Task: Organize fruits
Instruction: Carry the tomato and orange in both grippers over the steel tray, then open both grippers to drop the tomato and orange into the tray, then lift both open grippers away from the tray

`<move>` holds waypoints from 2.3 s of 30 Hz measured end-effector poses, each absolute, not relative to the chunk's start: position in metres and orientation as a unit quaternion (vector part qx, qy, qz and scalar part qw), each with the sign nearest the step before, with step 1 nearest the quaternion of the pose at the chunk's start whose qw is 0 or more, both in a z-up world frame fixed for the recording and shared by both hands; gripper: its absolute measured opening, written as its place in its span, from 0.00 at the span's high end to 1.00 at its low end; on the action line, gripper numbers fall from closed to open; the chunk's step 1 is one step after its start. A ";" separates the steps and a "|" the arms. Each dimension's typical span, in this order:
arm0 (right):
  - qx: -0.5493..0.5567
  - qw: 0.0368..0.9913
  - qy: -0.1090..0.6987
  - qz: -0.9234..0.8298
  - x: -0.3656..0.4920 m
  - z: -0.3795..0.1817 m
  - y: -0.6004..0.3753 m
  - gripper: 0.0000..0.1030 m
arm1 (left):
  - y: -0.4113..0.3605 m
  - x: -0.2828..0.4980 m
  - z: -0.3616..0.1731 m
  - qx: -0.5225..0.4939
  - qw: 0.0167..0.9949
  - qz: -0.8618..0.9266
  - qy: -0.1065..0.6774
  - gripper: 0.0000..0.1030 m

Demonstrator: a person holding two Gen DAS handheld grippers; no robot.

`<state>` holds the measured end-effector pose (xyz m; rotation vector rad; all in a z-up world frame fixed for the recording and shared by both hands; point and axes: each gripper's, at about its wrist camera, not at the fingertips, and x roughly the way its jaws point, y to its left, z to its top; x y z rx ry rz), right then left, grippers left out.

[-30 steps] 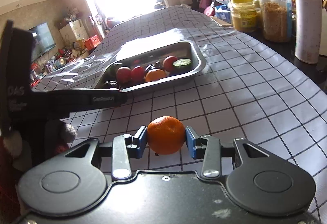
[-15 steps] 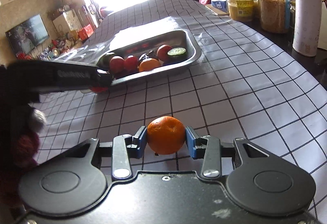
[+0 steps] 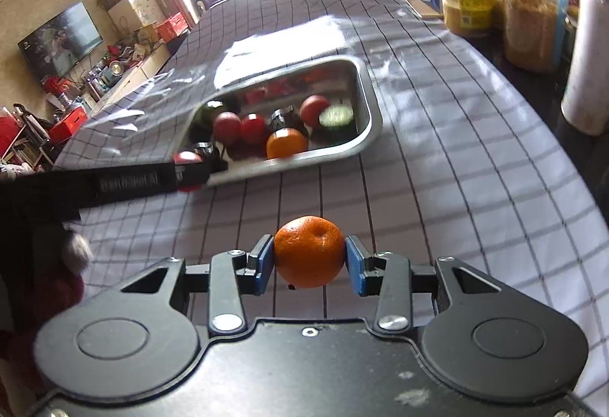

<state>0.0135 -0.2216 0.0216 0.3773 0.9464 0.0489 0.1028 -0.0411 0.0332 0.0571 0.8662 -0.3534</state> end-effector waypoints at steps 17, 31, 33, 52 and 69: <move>0.178 0.881 0.437 0.023 0.118 0.055 -0.243 0.59 | -0.059 0.154 0.039 0.030 0.883 -0.151 0.443 0.58; 0.161 0.869 0.467 -0.007 0.177 0.032 -0.237 0.59 | -0.068 0.189 0.008 0.034 0.862 -0.123 0.490 0.58; 0.157 0.869 0.470 -0.011 0.182 0.029 -0.236 0.59 | -0.068 0.191 0.007 0.033 0.862 -0.121 0.491 0.57; 0.136 0.884 0.446 -0.019 0.188 0.024 -0.235 0.56 | -0.066 0.193 0.009 0.035 0.878 -0.105 0.466 0.54; 0.103 0.912 0.396 -0.028 0.154 0.054 -0.223 0.56 | -0.045 0.165 0.031 0.022 0.904 -0.077 0.420 0.53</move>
